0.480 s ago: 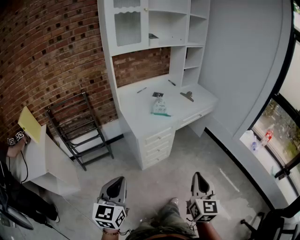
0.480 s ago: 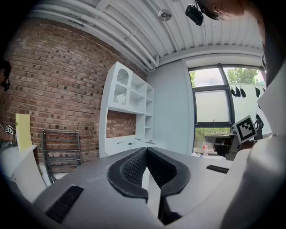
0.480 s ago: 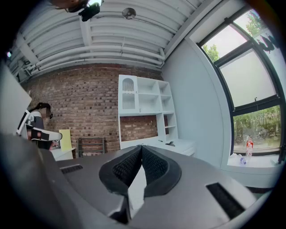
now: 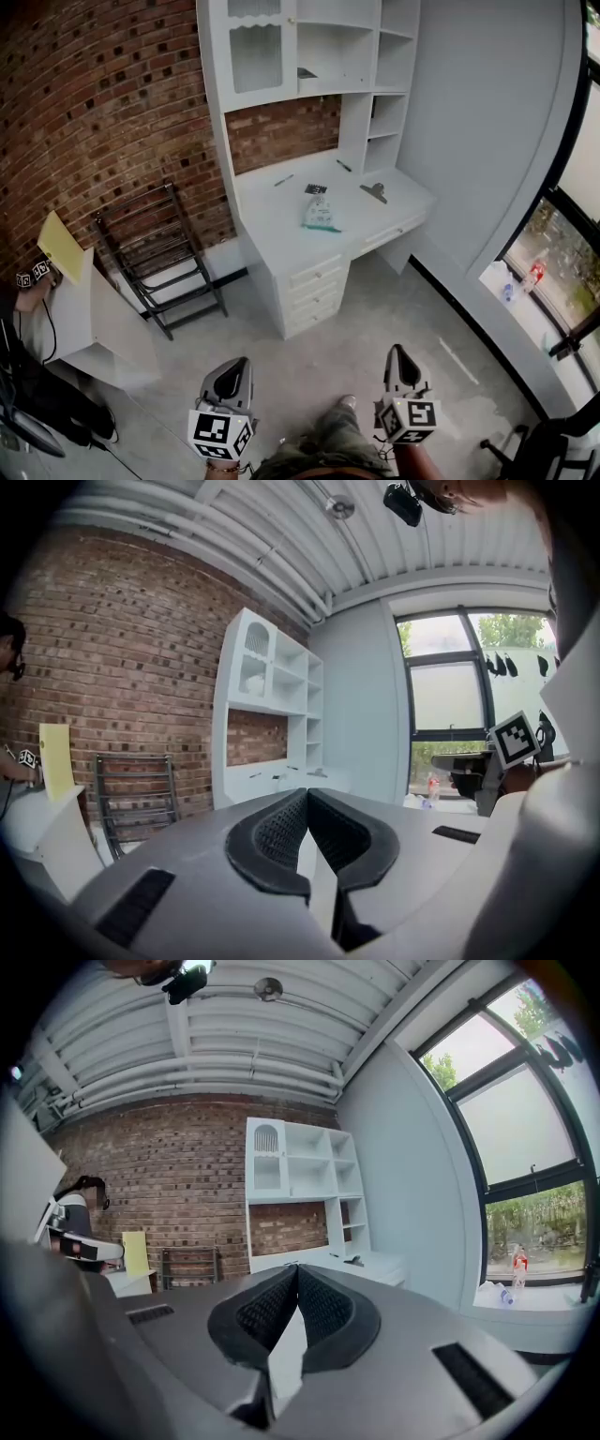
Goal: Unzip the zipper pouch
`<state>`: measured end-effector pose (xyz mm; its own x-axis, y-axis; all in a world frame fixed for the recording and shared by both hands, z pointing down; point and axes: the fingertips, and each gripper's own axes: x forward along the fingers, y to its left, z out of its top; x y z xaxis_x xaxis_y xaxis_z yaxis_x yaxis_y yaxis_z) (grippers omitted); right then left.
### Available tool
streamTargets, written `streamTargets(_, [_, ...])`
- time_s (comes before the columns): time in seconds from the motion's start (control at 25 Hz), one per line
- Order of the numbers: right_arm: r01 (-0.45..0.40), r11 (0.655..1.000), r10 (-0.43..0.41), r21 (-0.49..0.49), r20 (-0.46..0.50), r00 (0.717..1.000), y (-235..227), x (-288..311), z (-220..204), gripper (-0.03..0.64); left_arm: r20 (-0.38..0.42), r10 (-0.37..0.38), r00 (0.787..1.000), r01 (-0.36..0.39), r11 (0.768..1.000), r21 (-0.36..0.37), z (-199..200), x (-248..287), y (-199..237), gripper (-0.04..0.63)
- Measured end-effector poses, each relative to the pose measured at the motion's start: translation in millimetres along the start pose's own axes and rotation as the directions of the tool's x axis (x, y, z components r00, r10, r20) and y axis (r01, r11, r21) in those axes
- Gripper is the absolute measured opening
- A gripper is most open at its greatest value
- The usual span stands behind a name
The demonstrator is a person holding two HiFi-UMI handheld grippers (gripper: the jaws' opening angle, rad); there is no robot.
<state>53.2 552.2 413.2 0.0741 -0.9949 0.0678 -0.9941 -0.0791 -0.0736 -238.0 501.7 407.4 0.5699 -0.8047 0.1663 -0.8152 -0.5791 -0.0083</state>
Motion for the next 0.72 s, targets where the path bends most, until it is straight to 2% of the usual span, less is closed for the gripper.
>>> streamTargets(0.2, [-0.002, 0.997, 0.0, 0.074, 0.023, 1.0, 1, 0, 1, 0.002, 0.06, -0.017, 0.998, 0.019, 1.0, -0.021, 6, -4, -3, 0.003])
streamTargets(0.32, [0.004, 0.999, -0.004, 0.036, 0.001, 1.0, 3, 1, -2, 0.008, 0.068, -0.033, 0.997, 0.035, 0.999, -0.027, 6, -6, -5, 0.005])
streamTargets(0.36, [-0.01, 0.999, 0.01, 0.031, -0.004, 1.0, 5, 2, -3, 0.029, 0.069, -0.039, 0.997, 0.041, 0.999, -0.027, 5, -6, -7, 0.005])
streamTargets(0.4, [-0.032, 0.999, 0.033, 0.034, -0.01, 0.999, 8, 2, -5, 0.091, 0.071, -0.047, 0.996, 0.049, 0.998, -0.029, 5, -6, -8, 0.012])
streamTargets(0.44, [-0.054, 0.998, 0.055, 0.04, -0.015, 0.998, 10, 3, -6, 0.148, 0.07, -0.056, 0.996, 0.058, 0.998, -0.031, 4, -5, -10, 0.055])
streamTargets(0.52, [-0.086, 0.996, 0.087, 0.037, -0.027, 0.996, 16, 6, -9, 0.197, 0.06, -0.076, 0.995, 0.079, 0.996, -0.034, 3, -2, -13, 0.178])
streamTargets(0.6, [-0.117, 0.993, 0.118, 0.027, -0.029, 0.993, 23, 8, -10, 0.234, 0.047, -0.106, 0.993, 0.107, 0.994, -0.025, 1, 1, -17, 0.253])
streamTargets(0.64, [-0.135, 0.99, 0.136, 0.029, -0.026, 0.99, 26, 9, -10, 0.297, 0.037, -0.131, 0.991, 0.131, 0.991, -0.014, 0, 3, -22, 0.29])
streamTargets(0.72, [-0.166, 0.985, 0.166, 0.043, -0.012, 0.986, 31, 13, -9, 0.414, 0.014, -0.19, 0.982, 0.189, 0.982, 0.017, -4, 8, -34, 0.408])
